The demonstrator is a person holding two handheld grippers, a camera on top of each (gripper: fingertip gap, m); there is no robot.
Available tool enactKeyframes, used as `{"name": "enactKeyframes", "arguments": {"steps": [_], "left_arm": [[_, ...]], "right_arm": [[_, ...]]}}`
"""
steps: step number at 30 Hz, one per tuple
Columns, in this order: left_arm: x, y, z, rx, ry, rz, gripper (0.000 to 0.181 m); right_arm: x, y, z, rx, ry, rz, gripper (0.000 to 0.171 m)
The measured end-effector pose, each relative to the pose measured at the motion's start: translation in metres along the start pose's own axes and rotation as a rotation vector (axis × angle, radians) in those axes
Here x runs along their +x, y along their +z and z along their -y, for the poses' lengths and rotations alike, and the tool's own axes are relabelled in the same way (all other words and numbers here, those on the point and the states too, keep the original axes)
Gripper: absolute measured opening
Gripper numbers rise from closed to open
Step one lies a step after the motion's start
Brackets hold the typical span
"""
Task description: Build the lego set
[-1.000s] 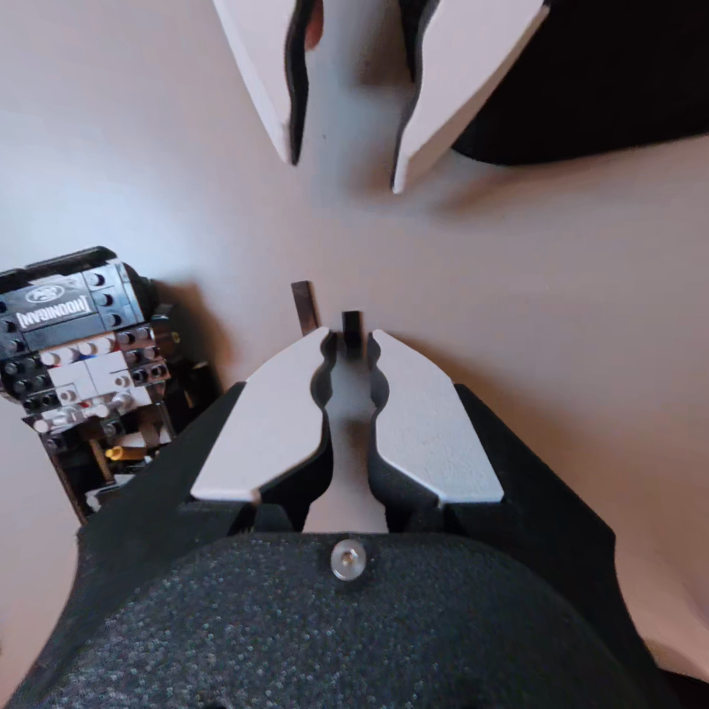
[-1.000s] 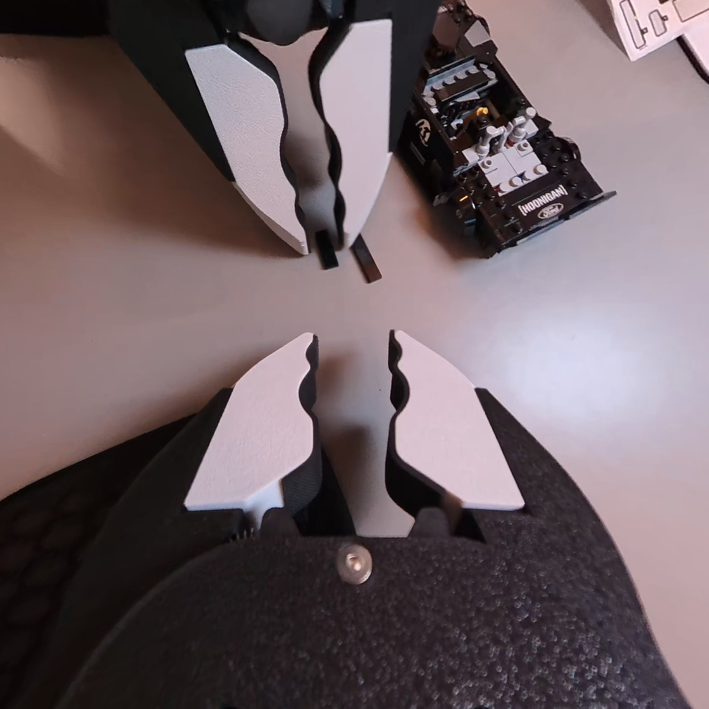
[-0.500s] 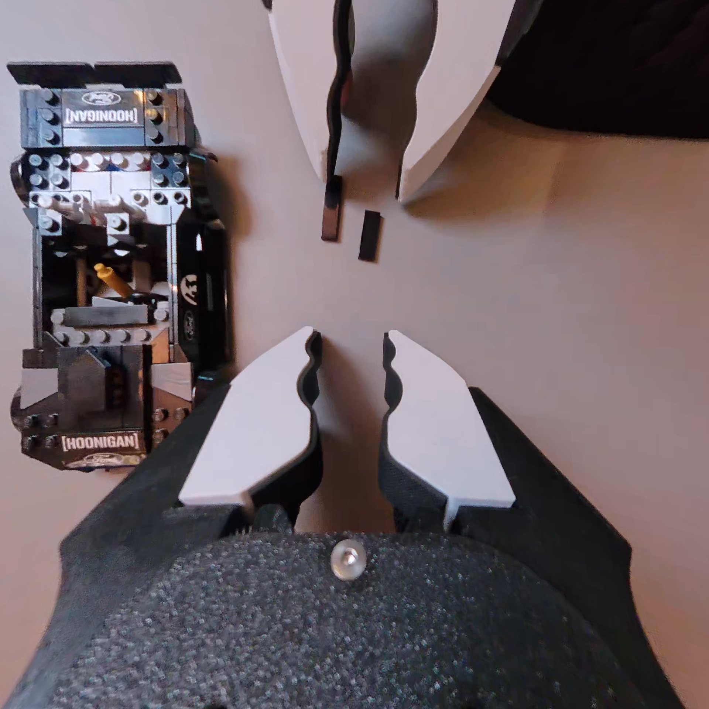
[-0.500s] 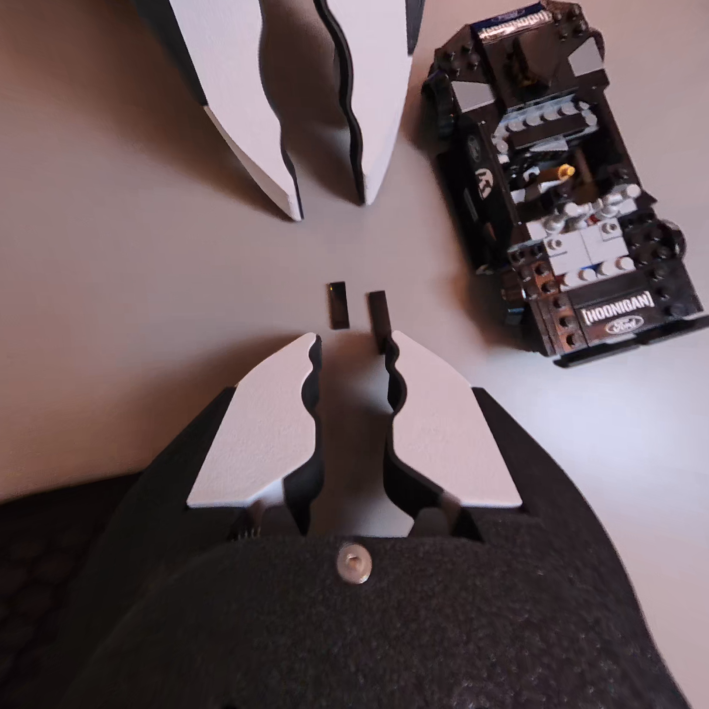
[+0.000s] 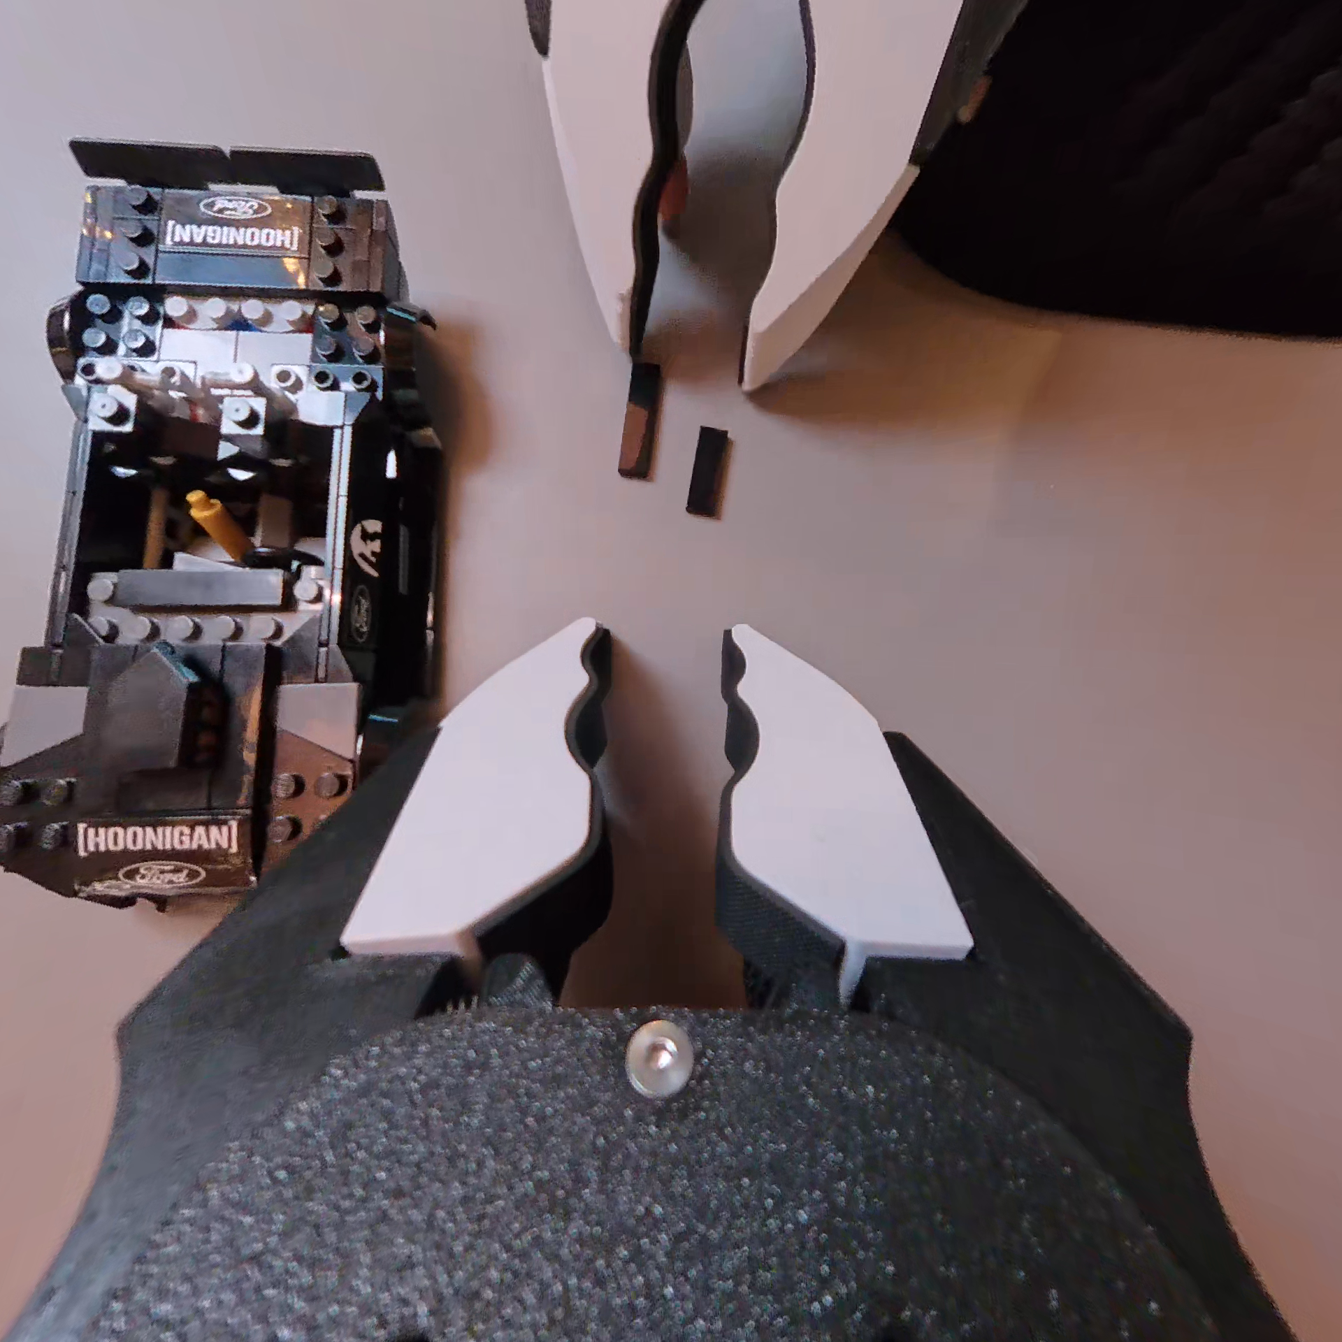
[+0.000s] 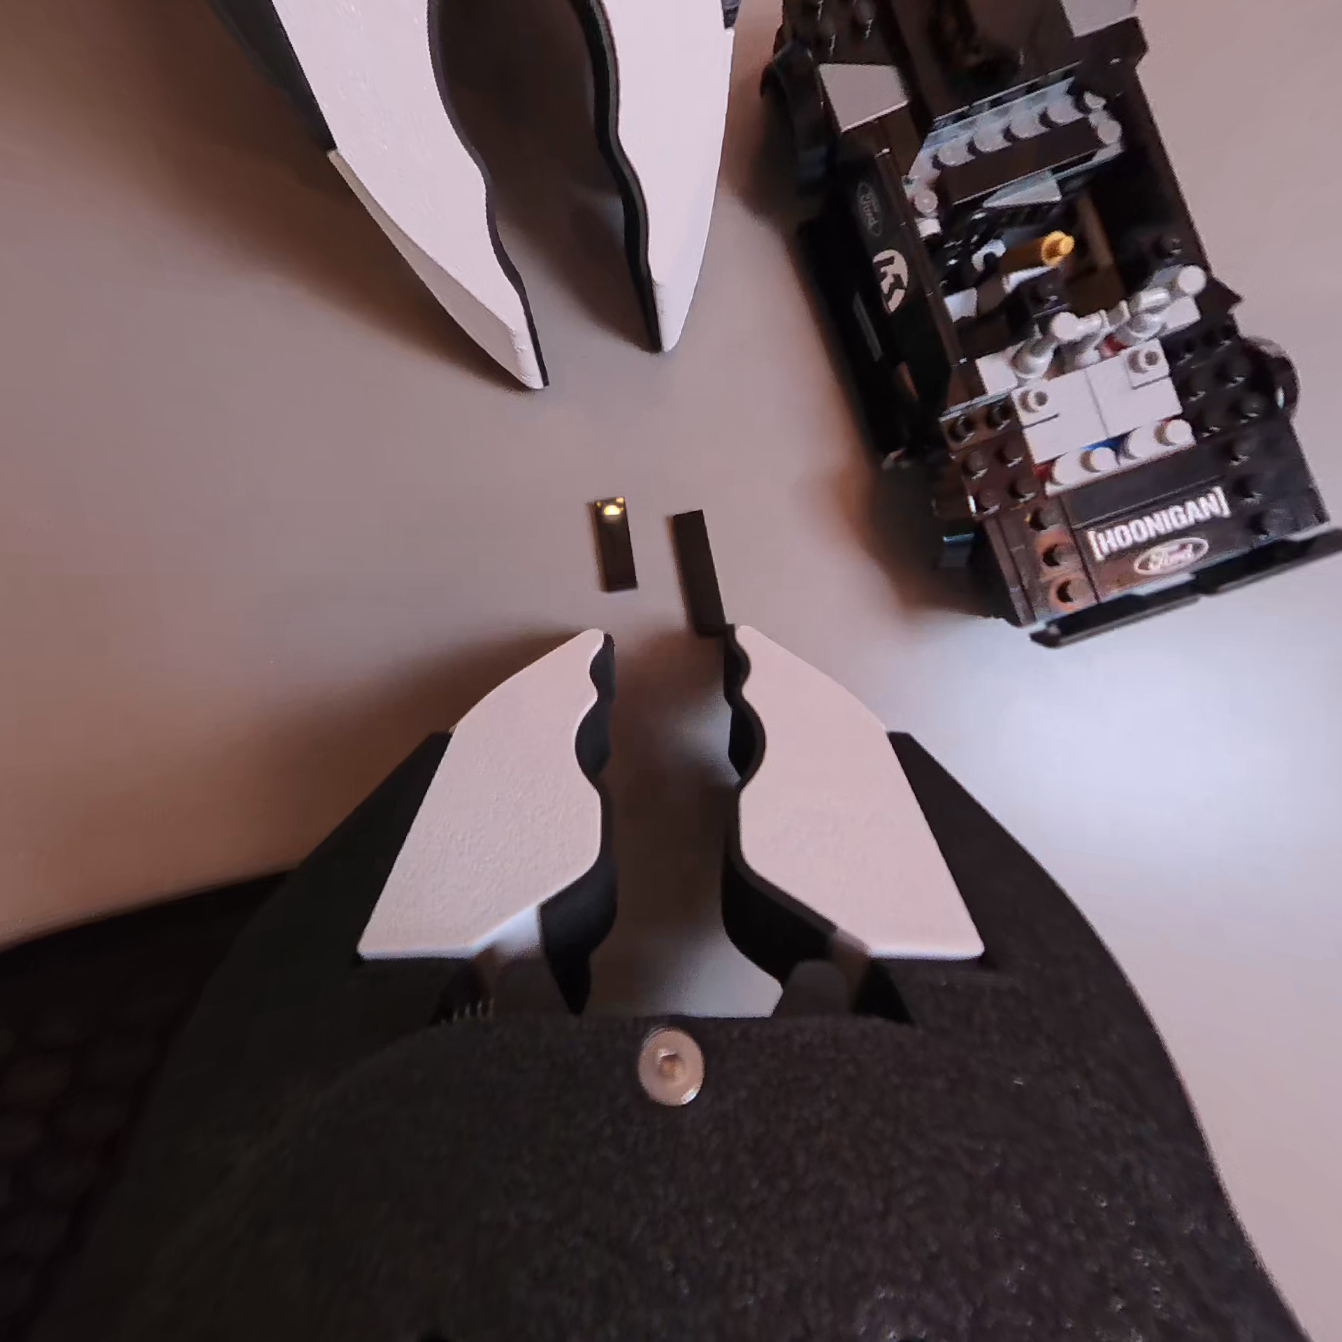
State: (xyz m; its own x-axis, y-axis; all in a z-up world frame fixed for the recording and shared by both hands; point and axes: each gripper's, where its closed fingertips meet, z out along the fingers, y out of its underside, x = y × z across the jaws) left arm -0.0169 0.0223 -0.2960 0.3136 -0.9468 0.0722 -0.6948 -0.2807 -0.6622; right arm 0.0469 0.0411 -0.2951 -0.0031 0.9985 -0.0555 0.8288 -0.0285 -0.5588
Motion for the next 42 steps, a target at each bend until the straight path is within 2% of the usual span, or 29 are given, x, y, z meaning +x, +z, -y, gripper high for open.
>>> {"name": "enactKeyframes", "arguments": {"steps": [22,35,42], "left_arm": [[0.003,0.001,0.0,0.019,0.011,-0.002,0.031],[0.003,-0.008,-0.001,0.042,0.019,0.021,0.031],[0.002,-0.019,0.008,0.095,0.032,0.042,0.03]], "right_arm": [[-0.007,0.017,0.022,-0.01,-0.117,0.025,0.029],[-0.004,0.009,0.021,0.018,-0.059,-0.017,0.029],[-0.014,0.002,0.005,0.015,0.002,-0.018,0.028]]}}
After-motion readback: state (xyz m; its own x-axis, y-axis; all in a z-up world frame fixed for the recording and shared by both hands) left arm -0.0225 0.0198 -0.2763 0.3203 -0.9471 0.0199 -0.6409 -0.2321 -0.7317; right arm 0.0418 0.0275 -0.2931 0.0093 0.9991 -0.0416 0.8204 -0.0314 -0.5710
